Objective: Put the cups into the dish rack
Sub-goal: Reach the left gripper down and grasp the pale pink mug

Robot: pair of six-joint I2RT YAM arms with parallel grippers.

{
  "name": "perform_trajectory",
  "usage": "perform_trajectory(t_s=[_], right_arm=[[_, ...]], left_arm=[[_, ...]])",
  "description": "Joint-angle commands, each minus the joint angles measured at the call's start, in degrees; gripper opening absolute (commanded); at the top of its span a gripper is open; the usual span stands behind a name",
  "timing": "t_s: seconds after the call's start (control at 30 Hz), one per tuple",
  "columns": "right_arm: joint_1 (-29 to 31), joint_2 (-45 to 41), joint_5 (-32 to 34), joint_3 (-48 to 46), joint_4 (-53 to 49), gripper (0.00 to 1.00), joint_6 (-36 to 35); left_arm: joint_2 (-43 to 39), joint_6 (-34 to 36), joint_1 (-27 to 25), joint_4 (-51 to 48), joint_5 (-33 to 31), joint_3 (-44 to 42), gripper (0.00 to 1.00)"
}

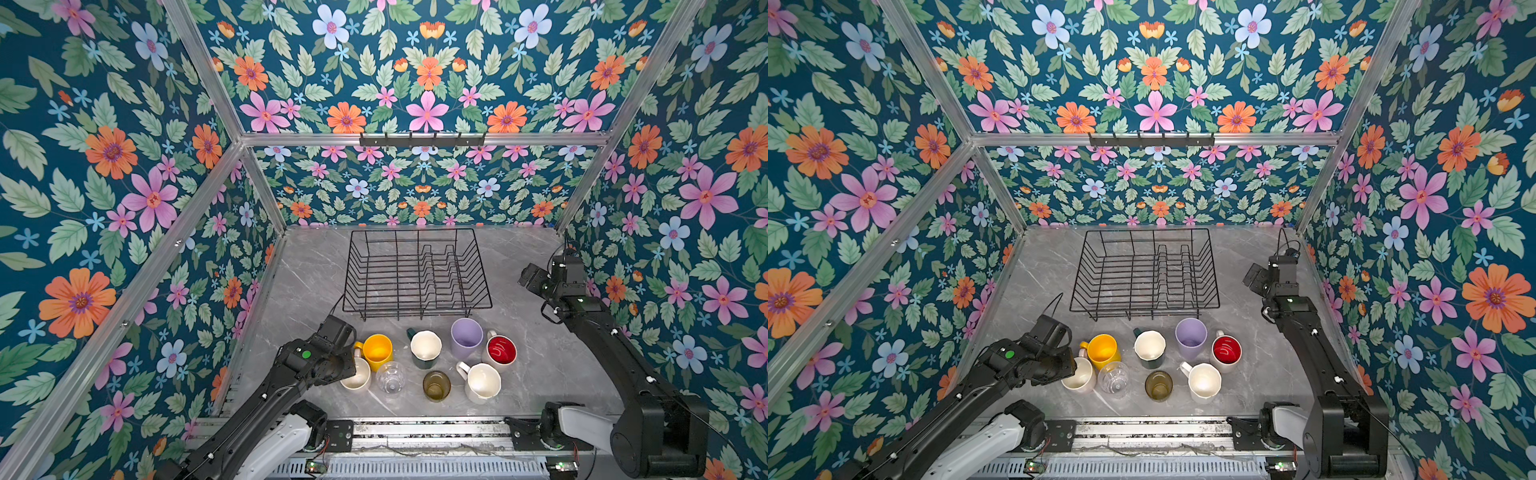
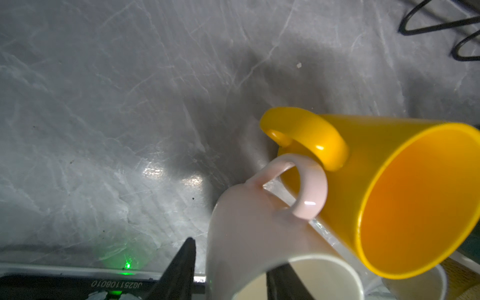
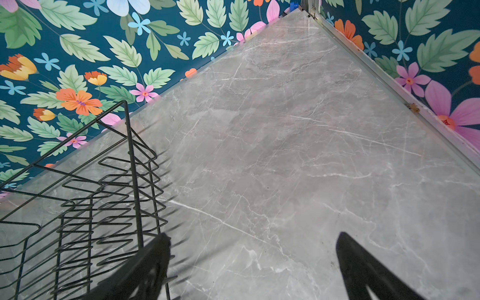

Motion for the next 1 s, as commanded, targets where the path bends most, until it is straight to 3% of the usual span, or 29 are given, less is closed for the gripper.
perform_trajectory(t_s=[0.0, 0.57, 0.8, 0.97], right_arm=[[0.10, 0.09, -0.09, -0.13, 1.64, 0.99, 0.07], [0.08, -0.19, -0.72, -0.76, 2.29, 0.99, 0.42], [0.10, -0.49, -1.51, -0.50, 2.31, 0.99, 0.61], [0.05, -1.97, -2.80, -0.63, 2.53, 0.99, 0.33]], left_arm=[[0.33, -1.13, -0.51, 1.78, -0.33, -1.00, 0.42], [-1.90, -2.13, -2.07, -0.28, -1.43, -1.46, 0.00], [-3.21, -0.29, -2.13, -5.34, -4.28, 4.98, 0.00], [-5.18, 2.91, -2.11, -9.75, -9.47, 14.97, 0.00]])
